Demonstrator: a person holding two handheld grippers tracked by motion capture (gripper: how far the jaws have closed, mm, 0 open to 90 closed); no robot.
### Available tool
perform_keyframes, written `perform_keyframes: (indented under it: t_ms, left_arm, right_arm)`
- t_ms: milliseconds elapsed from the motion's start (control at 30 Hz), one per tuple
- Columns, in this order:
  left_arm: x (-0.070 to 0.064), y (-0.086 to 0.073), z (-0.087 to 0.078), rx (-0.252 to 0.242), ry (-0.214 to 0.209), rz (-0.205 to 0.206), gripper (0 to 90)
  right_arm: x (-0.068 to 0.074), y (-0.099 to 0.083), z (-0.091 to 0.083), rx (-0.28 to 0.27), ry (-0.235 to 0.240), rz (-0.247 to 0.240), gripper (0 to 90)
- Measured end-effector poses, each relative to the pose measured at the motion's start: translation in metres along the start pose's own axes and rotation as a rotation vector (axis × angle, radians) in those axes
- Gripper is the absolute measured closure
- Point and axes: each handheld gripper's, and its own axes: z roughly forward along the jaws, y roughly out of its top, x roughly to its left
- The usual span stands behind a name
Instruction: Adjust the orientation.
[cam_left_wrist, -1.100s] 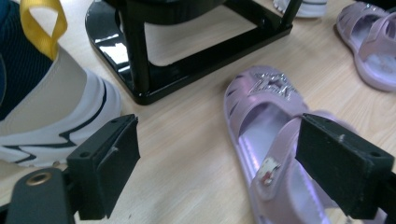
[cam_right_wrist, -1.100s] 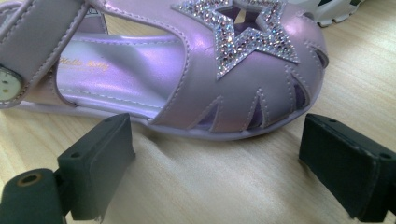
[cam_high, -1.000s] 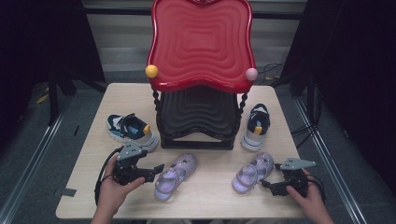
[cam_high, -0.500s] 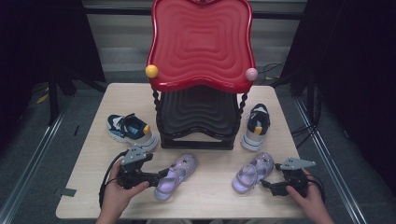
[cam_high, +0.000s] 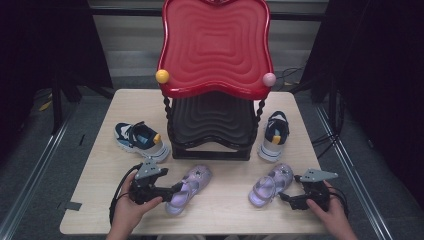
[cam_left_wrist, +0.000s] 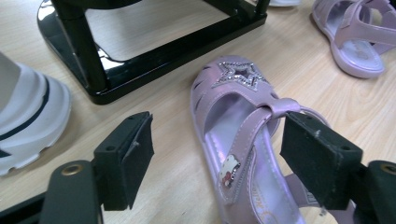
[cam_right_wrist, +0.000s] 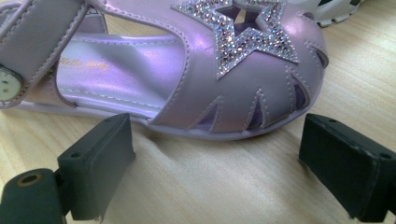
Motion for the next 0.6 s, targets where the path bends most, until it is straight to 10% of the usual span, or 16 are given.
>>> perform_keyframes:
  t_ms: [600]
  left_arm:
    - [-0.0042,-0.0017,-0.0019,-0.008,-0.025,0.005,39.1]
  right_arm:
    - [0.0,0.0,0.0,0.0,0.0,0.0,9.3]
